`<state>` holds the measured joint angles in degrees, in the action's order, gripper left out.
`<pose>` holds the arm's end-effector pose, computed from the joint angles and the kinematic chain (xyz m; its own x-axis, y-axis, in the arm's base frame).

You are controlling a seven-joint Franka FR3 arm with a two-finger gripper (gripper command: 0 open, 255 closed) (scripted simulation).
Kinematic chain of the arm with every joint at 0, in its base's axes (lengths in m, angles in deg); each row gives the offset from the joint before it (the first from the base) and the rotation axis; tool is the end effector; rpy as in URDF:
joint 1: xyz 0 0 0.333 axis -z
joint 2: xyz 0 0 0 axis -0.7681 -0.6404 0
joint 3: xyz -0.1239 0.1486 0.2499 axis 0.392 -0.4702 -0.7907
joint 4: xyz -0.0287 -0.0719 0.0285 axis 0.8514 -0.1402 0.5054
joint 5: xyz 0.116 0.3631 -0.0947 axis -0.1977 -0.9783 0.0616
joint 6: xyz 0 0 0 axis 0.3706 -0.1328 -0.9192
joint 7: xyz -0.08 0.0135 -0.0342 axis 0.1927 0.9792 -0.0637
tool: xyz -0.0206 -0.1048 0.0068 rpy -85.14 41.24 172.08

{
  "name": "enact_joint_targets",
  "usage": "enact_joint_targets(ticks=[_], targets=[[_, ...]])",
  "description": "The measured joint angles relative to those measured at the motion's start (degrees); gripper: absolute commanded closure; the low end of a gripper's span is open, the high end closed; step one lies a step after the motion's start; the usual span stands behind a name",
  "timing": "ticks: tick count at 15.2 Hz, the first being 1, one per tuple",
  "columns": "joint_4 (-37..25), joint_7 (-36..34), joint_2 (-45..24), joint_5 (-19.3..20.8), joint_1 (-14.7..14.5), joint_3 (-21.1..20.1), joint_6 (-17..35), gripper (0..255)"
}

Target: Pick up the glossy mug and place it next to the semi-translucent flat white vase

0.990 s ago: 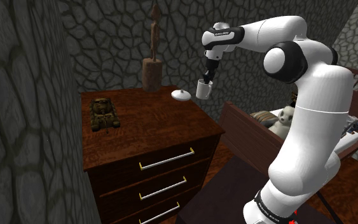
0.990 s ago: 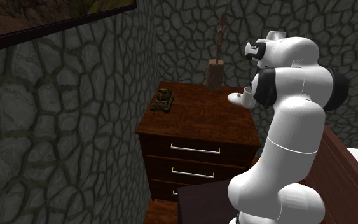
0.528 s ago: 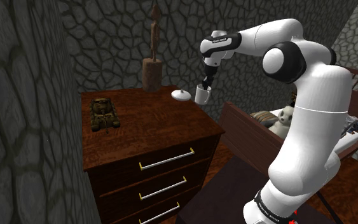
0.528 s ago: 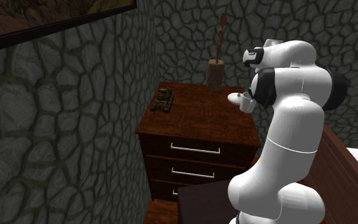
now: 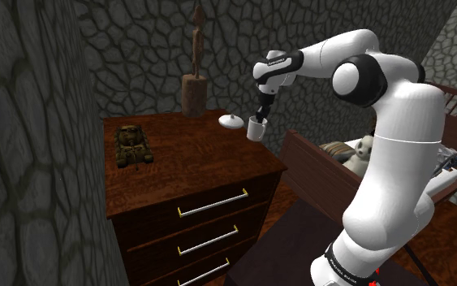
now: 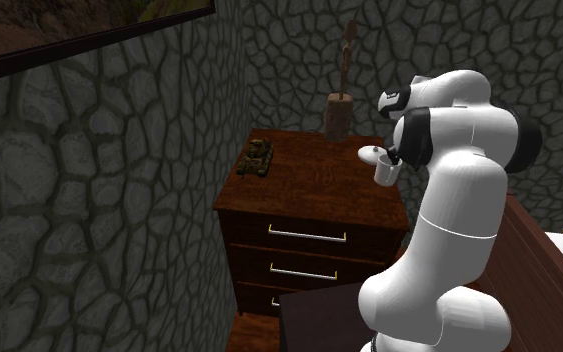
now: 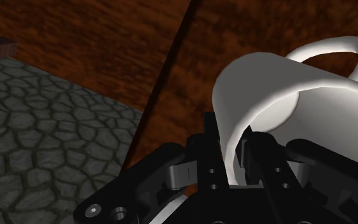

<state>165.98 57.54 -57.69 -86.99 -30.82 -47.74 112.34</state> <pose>0.5831 -0.2852 0.4014 0.9829 0.1817 -0.0284 0.1800 -0.9822 -0.0535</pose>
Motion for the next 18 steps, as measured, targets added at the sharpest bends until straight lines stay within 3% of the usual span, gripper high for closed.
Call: enact_joint_targets(ticks=[7, 13, 14, 18], targets=[[2.4, 0.4, -2.1, -0.4, 0.1, -0.1, 4.5, 255], [2.9, 0.5, -2.3, -0.5, 0.1, -0.1, 5.2, 255], [2.9, 0.5, -2.3, -0.5, 0.1, -0.1, 5.2, 0], [2.9, 0.5, -2.3, -0.5, 0.1, -0.1, 5.2, 0]])
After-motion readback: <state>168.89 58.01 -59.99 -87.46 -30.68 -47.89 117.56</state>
